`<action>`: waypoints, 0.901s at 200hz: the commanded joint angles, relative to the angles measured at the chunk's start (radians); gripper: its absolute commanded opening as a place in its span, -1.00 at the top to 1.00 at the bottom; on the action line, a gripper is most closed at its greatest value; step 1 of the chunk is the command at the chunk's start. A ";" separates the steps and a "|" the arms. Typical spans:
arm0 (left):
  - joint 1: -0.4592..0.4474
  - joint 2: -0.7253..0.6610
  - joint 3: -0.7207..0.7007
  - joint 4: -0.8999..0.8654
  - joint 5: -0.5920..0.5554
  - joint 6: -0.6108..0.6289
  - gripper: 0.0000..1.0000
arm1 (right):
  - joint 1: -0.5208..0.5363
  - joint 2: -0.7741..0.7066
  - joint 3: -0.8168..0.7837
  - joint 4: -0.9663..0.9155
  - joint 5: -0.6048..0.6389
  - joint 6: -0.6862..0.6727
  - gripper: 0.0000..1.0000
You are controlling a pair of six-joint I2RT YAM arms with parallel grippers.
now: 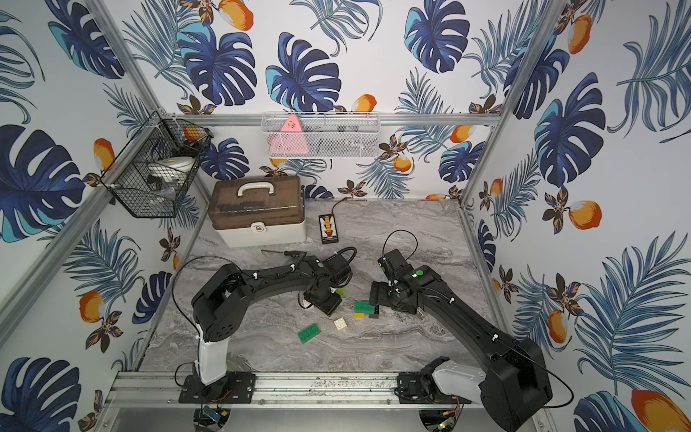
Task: Assemble a giraffe with lego
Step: Pick up the lego brick from the center of the board.
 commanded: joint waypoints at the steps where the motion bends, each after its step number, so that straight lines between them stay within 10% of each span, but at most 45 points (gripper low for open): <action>1: -0.001 0.009 0.011 -0.008 -0.013 -0.012 -0.34 | -0.001 -0.009 0.002 0.001 0.003 0.000 -0.88; 89: -0.002 0.015 0.017 -0.014 -0.014 -0.024 0.51 | -0.007 -0.019 0.006 -0.005 0.004 -0.011 -0.88; 180: -0.086 -0.088 0.283 -0.268 -0.027 -0.325 0.56 | -0.114 -0.018 -0.006 -0.006 -0.061 -0.093 -0.89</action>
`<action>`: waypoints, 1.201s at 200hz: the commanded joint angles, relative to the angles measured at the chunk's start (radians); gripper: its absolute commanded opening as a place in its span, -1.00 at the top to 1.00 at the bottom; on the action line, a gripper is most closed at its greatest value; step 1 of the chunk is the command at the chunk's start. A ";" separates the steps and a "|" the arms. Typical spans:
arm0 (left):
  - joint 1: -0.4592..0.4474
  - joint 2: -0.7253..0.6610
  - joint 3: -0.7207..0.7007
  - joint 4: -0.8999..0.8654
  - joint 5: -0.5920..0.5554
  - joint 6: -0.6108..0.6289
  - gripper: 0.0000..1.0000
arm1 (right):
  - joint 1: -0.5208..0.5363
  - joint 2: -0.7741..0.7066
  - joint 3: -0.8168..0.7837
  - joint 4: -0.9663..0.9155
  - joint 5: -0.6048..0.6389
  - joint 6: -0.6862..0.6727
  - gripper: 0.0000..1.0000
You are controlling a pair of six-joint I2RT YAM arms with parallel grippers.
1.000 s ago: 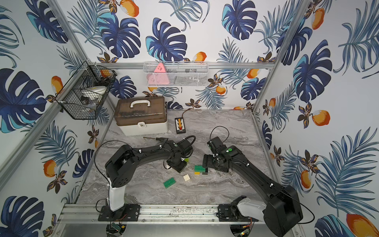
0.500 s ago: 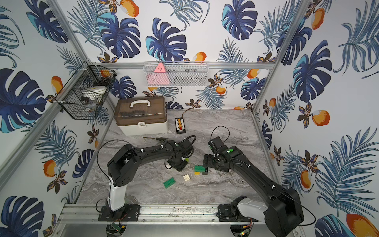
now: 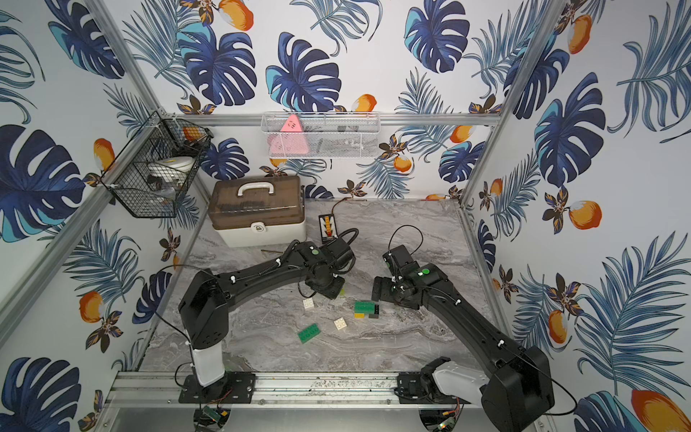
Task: Assemble a giraffe with lego
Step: Pick up the lego brick from the center of the board, then assemble the lego brick with the lego brick.
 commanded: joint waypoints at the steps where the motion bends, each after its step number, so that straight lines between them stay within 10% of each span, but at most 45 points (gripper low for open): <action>1: -0.051 0.012 0.066 -0.104 0.013 -0.163 0.56 | -0.054 0.007 -0.035 -0.001 -0.064 -0.036 -0.89; 66: -0.160 0.174 0.267 -0.160 0.031 -0.328 0.54 | -0.277 -0.009 -0.092 0.059 -0.228 -0.037 -0.89; 240: -0.144 0.316 0.381 -0.179 0.013 -0.380 0.53 | -0.337 -0.046 -0.160 0.065 -0.263 -0.009 -0.91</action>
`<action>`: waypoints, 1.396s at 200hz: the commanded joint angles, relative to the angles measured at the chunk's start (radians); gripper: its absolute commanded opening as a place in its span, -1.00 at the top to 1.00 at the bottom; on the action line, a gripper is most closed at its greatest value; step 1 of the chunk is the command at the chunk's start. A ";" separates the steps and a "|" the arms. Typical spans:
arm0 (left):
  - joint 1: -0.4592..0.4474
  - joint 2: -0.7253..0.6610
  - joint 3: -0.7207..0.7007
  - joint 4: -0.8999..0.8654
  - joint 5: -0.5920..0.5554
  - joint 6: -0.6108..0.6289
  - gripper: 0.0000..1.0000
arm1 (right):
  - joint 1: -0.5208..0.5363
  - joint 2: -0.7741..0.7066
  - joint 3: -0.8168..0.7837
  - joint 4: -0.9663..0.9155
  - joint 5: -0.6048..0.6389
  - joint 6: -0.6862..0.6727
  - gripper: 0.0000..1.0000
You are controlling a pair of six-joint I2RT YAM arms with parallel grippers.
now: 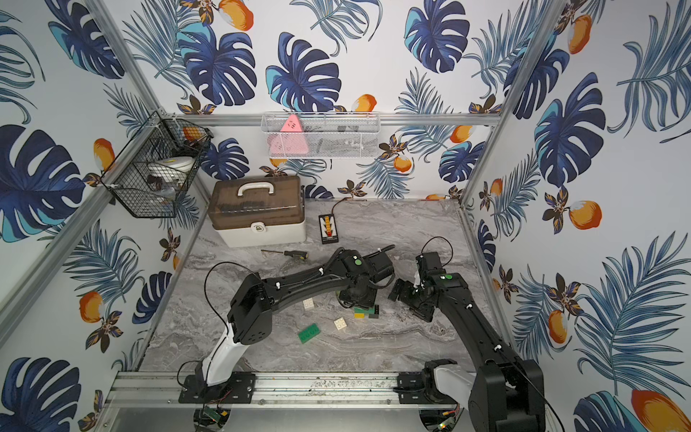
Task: Assemble a giraffe with lego
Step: Assemble the lego brick with the lego brick.
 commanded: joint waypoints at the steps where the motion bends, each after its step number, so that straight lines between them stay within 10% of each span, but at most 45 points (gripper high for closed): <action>1: 0.005 -0.009 -0.008 -0.013 -0.012 -0.016 0.53 | -0.006 -0.003 -0.001 0.011 -0.005 0.009 -0.91; 279: 0.019 0.038 0.032 -0.002 -0.010 -0.024 0.50 | -0.020 -0.018 -0.009 0.009 0.001 0.002 -0.91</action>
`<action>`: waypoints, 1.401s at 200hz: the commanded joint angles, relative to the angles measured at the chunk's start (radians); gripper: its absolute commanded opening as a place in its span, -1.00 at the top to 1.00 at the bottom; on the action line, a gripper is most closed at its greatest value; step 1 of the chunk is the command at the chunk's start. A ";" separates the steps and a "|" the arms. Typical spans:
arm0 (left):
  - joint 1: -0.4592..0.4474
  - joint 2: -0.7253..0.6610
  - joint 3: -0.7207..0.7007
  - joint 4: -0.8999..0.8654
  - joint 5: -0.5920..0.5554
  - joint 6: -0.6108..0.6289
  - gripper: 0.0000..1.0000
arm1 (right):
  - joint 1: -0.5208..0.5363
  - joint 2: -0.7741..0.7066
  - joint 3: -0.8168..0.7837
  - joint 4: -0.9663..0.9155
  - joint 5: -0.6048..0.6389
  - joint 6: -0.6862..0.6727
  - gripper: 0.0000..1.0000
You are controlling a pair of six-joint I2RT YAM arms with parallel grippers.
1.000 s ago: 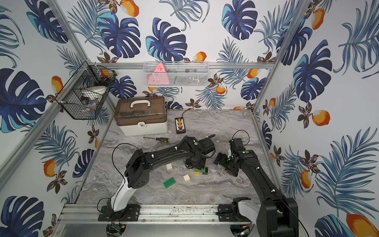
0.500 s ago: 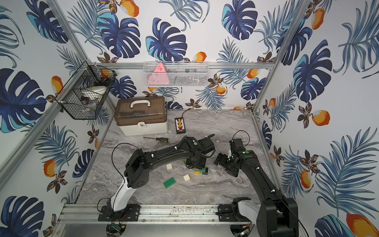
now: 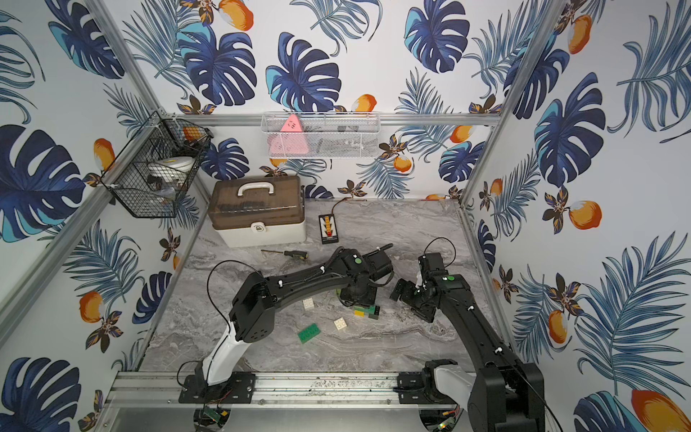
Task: Assemble a giraffe with lego
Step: Assemble the lego brick with the lego brick.
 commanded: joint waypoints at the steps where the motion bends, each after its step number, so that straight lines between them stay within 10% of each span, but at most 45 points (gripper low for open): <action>1: 0.002 0.012 0.019 -0.027 -0.038 0.001 0.50 | 0.000 -0.005 0.000 0.005 0.003 0.002 -0.91; 280: -0.020 0.067 -0.043 -0.065 -0.014 0.222 0.49 | -0.026 -0.015 0.011 -0.005 0.018 0.009 -0.91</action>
